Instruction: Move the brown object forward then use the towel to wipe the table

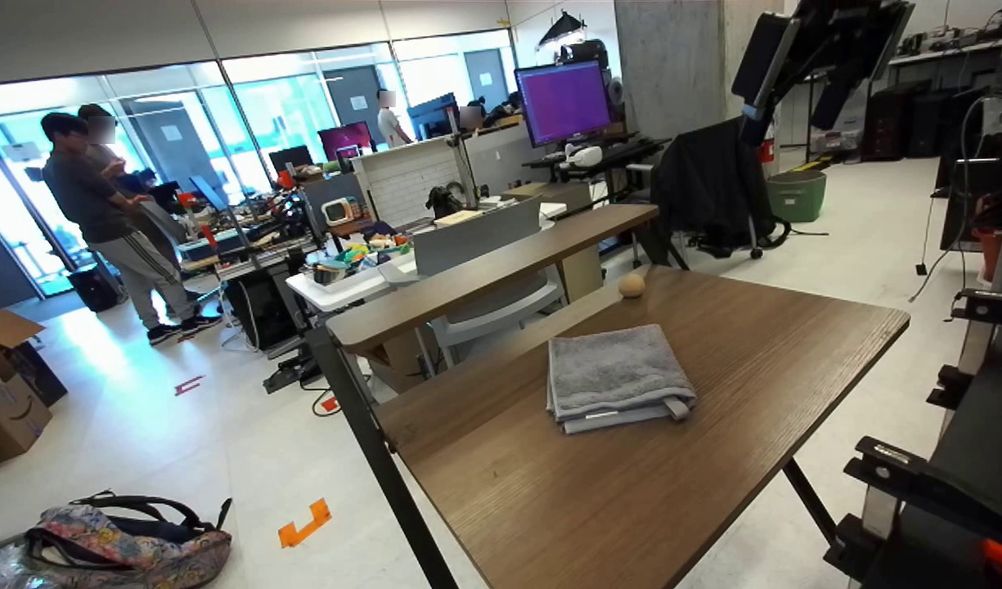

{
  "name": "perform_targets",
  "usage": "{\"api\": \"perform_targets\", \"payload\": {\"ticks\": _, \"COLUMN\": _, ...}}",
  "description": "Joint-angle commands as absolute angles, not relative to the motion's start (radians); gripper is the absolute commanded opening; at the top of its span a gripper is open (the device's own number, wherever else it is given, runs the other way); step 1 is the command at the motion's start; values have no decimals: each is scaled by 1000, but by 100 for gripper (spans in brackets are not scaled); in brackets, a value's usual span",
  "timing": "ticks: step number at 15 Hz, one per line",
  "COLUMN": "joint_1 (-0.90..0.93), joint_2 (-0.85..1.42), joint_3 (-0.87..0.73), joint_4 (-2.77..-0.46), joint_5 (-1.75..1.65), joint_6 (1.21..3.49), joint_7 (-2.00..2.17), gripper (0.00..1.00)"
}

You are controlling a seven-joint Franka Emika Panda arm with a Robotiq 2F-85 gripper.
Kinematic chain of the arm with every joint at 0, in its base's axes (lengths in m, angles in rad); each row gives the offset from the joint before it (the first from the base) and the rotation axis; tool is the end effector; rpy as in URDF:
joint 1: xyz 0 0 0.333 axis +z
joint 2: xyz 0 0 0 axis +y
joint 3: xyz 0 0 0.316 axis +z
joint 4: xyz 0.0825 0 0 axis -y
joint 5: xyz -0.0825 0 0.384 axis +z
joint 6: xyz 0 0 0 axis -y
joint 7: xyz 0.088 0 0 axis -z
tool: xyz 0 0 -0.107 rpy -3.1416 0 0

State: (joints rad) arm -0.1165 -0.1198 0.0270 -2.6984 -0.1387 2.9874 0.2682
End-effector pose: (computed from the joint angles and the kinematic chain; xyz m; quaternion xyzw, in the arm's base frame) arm 0.4407 -0.0299 0.3123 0.9728 -0.1097 0.2039 0.0078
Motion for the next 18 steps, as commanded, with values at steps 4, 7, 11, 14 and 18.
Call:
{"api": "perform_targets", "payload": {"ticks": 4, "joint_1": -278, "joint_2": 205, "joint_3": -38, "joint_4": -2333, "joint_5": -562, "joint_6": 2975, "joint_7": 743, "gripper": 100}}
{"api": "perform_targets", "payload": {"ticks": 7, "joint_1": -224, "joint_2": 377, "joint_3": -102, "joint_4": -2145, "joint_5": -566, "joint_6": 2919, "joint_7": 911, "gripper": 100}}
{"api": "perform_targets", "payload": {"ticks": 11, "joint_1": -142, "joint_2": 405, "joint_3": -165, "joint_4": -2142, "joint_5": -429, "joint_6": 2907, "joint_7": 811, "gripper": 100}}
{"api": "perform_targets", "payload": {"ticks": 14, "joint_1": -134, "joint_2": 444, "joint_3": -162, "joint_4": -2107, "joint_5": -417, "joint_6": 2906, "joint_7": 821, "gripper": 100}}
{"api": "perform_targets", "payload": {"ticks": 18, "joint_1": -89, "joint_2": 508, "joint_3": -253, "joint_4": -2077, "joint_5": -589, "joint_6": 3105, "joint_7": 998, "gripper": 100}}
